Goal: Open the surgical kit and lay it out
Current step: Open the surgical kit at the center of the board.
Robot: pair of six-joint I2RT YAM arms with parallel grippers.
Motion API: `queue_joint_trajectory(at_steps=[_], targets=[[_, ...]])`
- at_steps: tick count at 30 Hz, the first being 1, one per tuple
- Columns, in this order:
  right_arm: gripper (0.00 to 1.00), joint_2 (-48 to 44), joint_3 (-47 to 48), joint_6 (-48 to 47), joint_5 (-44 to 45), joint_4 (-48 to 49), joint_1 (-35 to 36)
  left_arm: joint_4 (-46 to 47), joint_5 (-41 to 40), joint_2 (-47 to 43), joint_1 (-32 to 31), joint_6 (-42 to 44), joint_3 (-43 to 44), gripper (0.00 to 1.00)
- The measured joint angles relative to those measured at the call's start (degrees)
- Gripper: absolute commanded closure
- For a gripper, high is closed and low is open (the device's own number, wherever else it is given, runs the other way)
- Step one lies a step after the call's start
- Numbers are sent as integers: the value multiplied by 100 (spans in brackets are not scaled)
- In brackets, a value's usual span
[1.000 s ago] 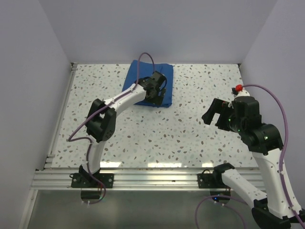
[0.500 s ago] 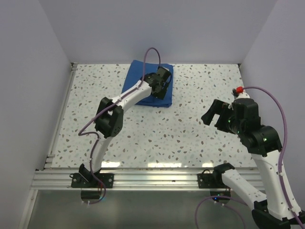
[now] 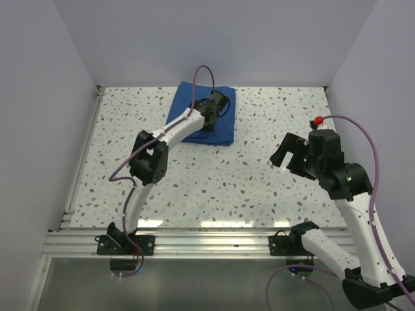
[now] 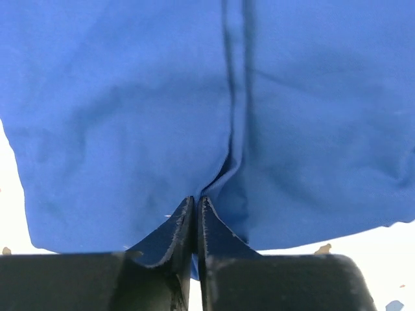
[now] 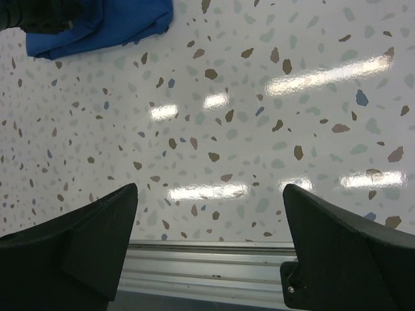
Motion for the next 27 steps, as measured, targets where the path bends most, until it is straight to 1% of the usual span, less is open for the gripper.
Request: queue_joint_trajectory(at_steps=[1,6,10,13,15,16,17,19,21,22,23,25,27], targets=[[2,33,-11,2,2,11,0,2,31,0,42,-13,9,100],[2,179,-17,2,0,186,0,-11,295,-4,299,-39,11,100],[2,356,-57,-2,-13,345,0,-31,876,-125,586,-109,55,100],[2,693,-57,-44,-72,544,0,11,1305,-490,1200,-278,61,100],[2,1019,-24,-120,-162,660,0,109,1532,-859,1919,-439,17,100],[2,1220,37,-177,-201,723,0,205,1596,-1082,2382,-531,-59,74],[2,1438,131,-238,-251,793,0,282,1687,-1250,2817,-592,-138,51],[2,1893,396,-343,-319,898,22,490,1891,-1637,3939,-785,-459,1],[2,2409,782,-433,-330,1029,74,649,1982,-1873,4981,-1045,-866,1],[3,2691,1019,-468,-330,1099,125,669,1985,-1932,5359,-1137,-1067,1],[3,2986,1250,-496,-328,1198,190,695,1978,-1974,5584,-1204,-1298,1],[4,3593,1836,-540,-308,1226,400,671,2013,-2006,5633,-1261,-1725,0],[4,4369,2610,-603,-271,1246,713,629,2124,-2006,5327,-1300,-2127,0]])
